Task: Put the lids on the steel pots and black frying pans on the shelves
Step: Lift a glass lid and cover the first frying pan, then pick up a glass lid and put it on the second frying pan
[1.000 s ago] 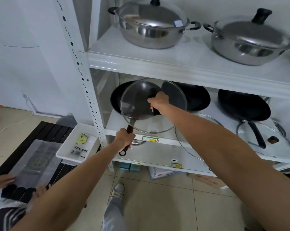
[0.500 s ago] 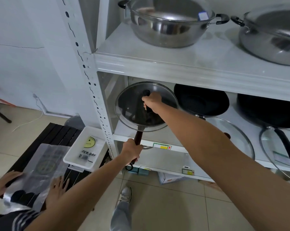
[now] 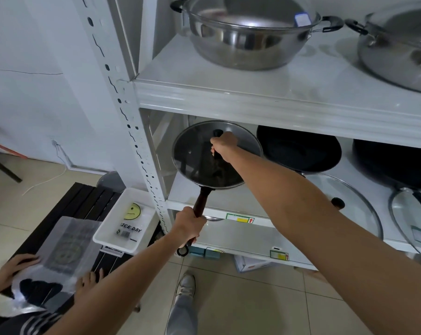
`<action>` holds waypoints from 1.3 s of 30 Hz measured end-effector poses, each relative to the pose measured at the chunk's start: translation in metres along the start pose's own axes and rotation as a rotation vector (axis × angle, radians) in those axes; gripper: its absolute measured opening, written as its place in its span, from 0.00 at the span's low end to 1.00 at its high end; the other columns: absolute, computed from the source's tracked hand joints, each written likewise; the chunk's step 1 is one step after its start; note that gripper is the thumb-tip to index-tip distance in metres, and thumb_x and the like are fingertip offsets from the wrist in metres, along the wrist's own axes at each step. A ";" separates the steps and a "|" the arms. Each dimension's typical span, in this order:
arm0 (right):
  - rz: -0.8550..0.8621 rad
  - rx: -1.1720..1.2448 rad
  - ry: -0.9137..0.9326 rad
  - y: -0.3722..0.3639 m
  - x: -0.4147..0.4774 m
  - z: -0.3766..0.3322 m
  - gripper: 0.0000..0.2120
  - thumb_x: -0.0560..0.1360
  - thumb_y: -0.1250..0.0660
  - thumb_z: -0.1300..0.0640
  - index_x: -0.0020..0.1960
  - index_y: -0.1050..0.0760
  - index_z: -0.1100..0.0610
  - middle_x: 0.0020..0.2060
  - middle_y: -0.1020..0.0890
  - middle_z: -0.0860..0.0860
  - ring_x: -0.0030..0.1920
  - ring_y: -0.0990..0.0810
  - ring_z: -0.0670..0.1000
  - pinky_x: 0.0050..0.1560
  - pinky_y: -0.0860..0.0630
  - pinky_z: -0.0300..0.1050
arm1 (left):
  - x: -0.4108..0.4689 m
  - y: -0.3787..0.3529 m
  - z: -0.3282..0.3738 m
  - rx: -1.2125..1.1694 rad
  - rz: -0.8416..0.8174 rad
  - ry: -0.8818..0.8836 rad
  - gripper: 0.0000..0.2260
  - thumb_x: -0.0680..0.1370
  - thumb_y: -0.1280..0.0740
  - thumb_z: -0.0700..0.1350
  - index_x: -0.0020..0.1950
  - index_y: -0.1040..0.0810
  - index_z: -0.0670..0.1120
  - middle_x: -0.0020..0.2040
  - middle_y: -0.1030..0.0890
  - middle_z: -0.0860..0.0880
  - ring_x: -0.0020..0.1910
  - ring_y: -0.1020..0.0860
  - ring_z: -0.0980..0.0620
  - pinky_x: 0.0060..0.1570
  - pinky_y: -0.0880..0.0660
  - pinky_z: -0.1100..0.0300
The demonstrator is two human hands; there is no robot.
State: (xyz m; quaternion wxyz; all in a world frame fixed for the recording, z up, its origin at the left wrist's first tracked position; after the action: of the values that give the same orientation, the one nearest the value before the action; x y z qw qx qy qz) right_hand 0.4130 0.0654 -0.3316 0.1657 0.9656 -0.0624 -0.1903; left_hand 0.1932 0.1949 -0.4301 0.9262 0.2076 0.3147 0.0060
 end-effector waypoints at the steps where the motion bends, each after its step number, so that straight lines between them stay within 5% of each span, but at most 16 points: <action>1: 0.003 0.009 -0.011 -0.001 0.003 0.001 0.06 0.77 0.36 0.67 0.53 0.31 0.64 0.35 0.25 0.60 0.22 0.26 0.54 0.19 0.31 0.38 | 0.000 0.000 0.000 0.001 -0.001 0.002 0.15 0.76 0.33 0.42 0.60 0.30 0.39 0.41 0.24 0.40 0.26 0.27 0.50 0.23 0.27 0.60; 7: 0.000 0.014 -0.032 -0.001 0.004 0.000 0.10 0.77 0.35 0.66 0.57 0.31 0.62 0.38 0.23 0.61 0.24 0.25 0.54 0.21 0.29 0.39 | -0.002 0.003 0.002 0.016 -0.002 0.011 0.15 0.76 0.33 0.42 0.61 0.30 0.38 0.41 0.24 0.40 0.25 0.27 0.50 0.22 0.28 0.61; 11: -0.016 -0.037 -0.034 -0.003 0.006 0.004 0.13 0.77 0.34 0.64 0.60 0.29 0.66 0.37 0.22 0.60 0.30 0.21 0.57 0.33 0.22 0.46 | -0.003 0.001 0.001 0.013 -0.016 0.032 0.16 0.76 0.33 0.42 0.62 0.31 0.40 0.42 0.24 0.40 0.27 0.27 0.49 0.23 0.27 0.60; 14: -0.035 -0.086 -0.017 -0.002 -0.005 0.003 0.08 0.79 0.35 0.58 0.52 0.25 0.64 0.37 0.21 0.57 0.35 0.20 0.55 0.35 0.21 0.47 | -0.004 0.003 0.002 0.022 -0.016 0.039 0.17 0.76 0.33 0.42 0.62 0.31 0.40 0.42 0.24 0.39 0.28 0.26 0.49 0.23 0.27 0.59; 17: -0.060 -0.086 -0.061 0.002 -0.025 0.009 0.17 0.82 0.40 0.48 0.41 0.30 0.59 0.39 0.22 0.57 0.34 0.21 0.52 0.28 0.23 0.43 | -0.006 0.003 0.003 0.081 -0.008 0.039 0.17 0.77 0.33 0.43 0.64 0.32 0.39 0.41 0.23 0.40 0.27 0.25 0.49 0.24 0.26 0.58; 19: -0.095 -0.109 -0.110 0.009 -0.041 0.016 0.22 0.82 0.45 0.42 0.42 0.30 0.60 0.40 0.22 0.57 0.32 0.22 0.52 0.29 0.22 0.42 | -0.011 0.005 0.012 0.250 0.002 0.000 0.18 0.78 0.34 0.46 0.64 0.31 0.38 0.40 0.21 0.42 0.29 0.22 0.49 0.28 0.23 0.58; 22: -0.183 -0.206 -0.136 0.031 -0.066 0.027 0.28 0.81 0.51 0.34 0.53 0.31 0.60 0.44 0.18 0.60 0.35 0.18 0.54 0.32 0.22 0.43 | -0.030 0.015 0.037 0.739 0.155 -0.059 0.23 0.77 0.34 0.54 0.65 0.30 0.40 0.53 0.20 0.42 0.46 0.19 0.46 0.45 0.20 0.55; 26: -0.136 -0.290 -0.051 0.110 -0.101 0.036 0.27 0.81 0.51 0.36 0.58 0.31 0.58 0.38 0.17 0.60 0.28 0.19 0.53 0.27 0.25 0.40 | -0.072 -0.012 0.091 1.090 0.366 -0.218 0.24 0.76 0.38 0.55 0.67 0.33 0.43 0.62 0.26 0.40 0.61 0.27 0.41 0.61 0.27 0.49; 28: -0.070 -0.321 0.015 0.168 -0.118 0.043 0.26 0.82 0.50 0.40 0.56 0.27 0.61 0.37 0.17 0.60 0.26 0.22 0.52 0.25 0.28 0.39 | -0.092 -0.050 0.110 1.038 0.255 -0.272 0.26 0.78 0.39 0.56 0.70 0.34 0.41 0.66 0.28 0.38 0.65 0.29 0.39 0.66 0.30 0.47; 32: 0.062 -0.279 0.042 0.287 -0.148 0.080 0.20 0.80 0.41 0.52 0.59 0.24 0.69 0.44 0.20 0.61 0.34 0.23 0.55 0.37 0.20 0.48 | -0.122 -0.133 0.139 0.756 0.017 -0.289 0.27 0.81 0.44 0.56 0.73 0.36 0.38 0.71 0.31 0.36 0.69 0.31 0.37 0.69 0.32 0.44; 36: 0.059 -0.509 -0.011 0.346 -0.146 0.123 0.15 0.79 0.38 0.56 0.58 0.23 0.65 0.43 0.20 0.57 0.31 0.24 0.51 0.31 0.27 0.41 | -0.117 -0.194 0.178 0.492 -0.016 -0.328 0.26 0.82 0.42 0.54 0.71 0.36 0.36 0.69 0.30 0.38 0.67 0.28 0.37 0.68 0.29 0.46; 39: 0.086 -0.713 -0.071 0.356 -0.129 0.160 0.24 0.78 0.39 0.53 0.71 0.32 0.62 0.62 0.22 0.60 0.56 0.21 0.59 0.54 0.23 0.49 | -0.079 -0.221 0.195 0.369 -0.016 -0.268 0.27 0.81 0.40 0.54 0.71 0.38 0.35 0.68 0.29 0.36 0.65 0.26 0.36 0.66 0.27 0.45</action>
State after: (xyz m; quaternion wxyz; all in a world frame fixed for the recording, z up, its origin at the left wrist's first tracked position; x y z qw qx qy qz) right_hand 0.2123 -0.2920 -0.3042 0.4979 0.8363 -0.0381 -0.2262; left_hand 0.2172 -0.0928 -0.3305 0.9060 0.3701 0.1861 -0.0868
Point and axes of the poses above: each hand's wrist, its own x-axis towards the middle knuckle, its own y-axis out of the back of the hand, z = x × y, the point moved 7 cm from there along x, towards the middle knuckle
